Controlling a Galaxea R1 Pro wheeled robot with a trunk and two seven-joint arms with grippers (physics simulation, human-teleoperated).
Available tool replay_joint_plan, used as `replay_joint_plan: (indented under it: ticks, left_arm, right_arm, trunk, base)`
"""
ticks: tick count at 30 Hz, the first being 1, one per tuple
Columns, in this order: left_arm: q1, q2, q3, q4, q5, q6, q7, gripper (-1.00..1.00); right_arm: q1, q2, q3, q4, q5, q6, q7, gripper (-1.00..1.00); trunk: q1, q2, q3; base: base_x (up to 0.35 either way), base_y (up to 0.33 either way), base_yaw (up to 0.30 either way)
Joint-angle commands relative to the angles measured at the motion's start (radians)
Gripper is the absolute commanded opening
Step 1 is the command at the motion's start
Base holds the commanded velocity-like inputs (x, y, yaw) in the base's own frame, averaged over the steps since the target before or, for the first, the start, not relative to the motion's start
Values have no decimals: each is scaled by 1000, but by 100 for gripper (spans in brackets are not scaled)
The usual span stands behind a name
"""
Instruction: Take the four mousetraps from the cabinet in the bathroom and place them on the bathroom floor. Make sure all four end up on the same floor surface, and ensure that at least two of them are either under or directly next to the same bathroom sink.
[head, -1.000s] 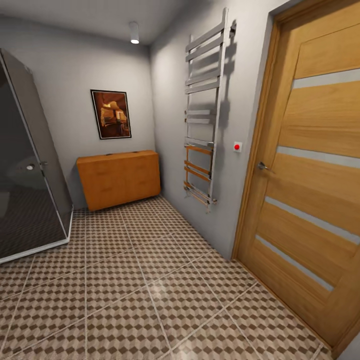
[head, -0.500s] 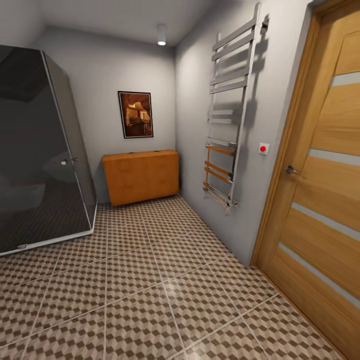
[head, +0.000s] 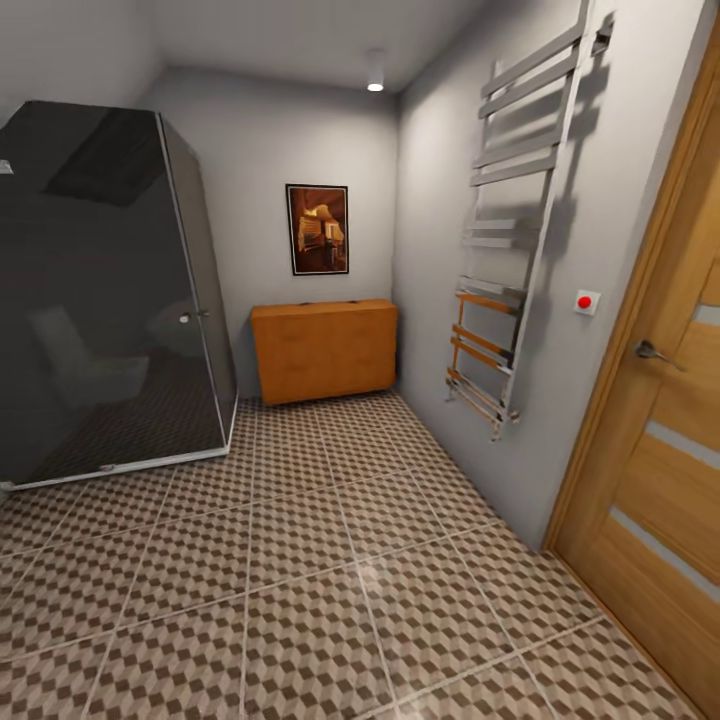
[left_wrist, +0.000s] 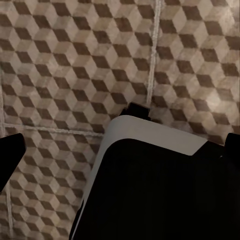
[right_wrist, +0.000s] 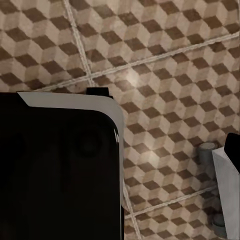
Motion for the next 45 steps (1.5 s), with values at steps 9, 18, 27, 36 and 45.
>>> replay_joint_plan:
  ticks: [9, 18, 27, 36, 45]
  left_arm:
    - [-1, 0, -4, 0, 6, -2, 4, 100]
    - [-1, 3, -2, -1, 6, 14, 8, 100]
    - [-1, 5, -1, -2, 6, 44, 6, 100]
    - [-1, 5, -1, -3, 6, 48, 6, 100]
    - [-1, 5, -1, -2, 6, 50, 6, 100]
  right_arm:
    - [-1, 0, -8, 3, 11, -6, -4, 100]
    - [-1, 0, -8, 3, 11, -6, -3, 100]
    - [-2, -2, -10, 3, 7, -4, -5, 100]
    - [-2, -2, -9, 3, 8, -4, -4, 100]
    - [-2, -3, -8, 3, 9, -4, -1, 100]
  trunk:
    - [0, -1, -1]
    - [0, -1, -1]
    - [0, -1, -1]
    - [0, -1, -1]
    - [0, -1, -1]
  base:
    - [120, 0, 270]
    - [295, 0, 177]
    - [320, 0, 26]
    - [323, 0, 3]
    - [323, 0, 0]
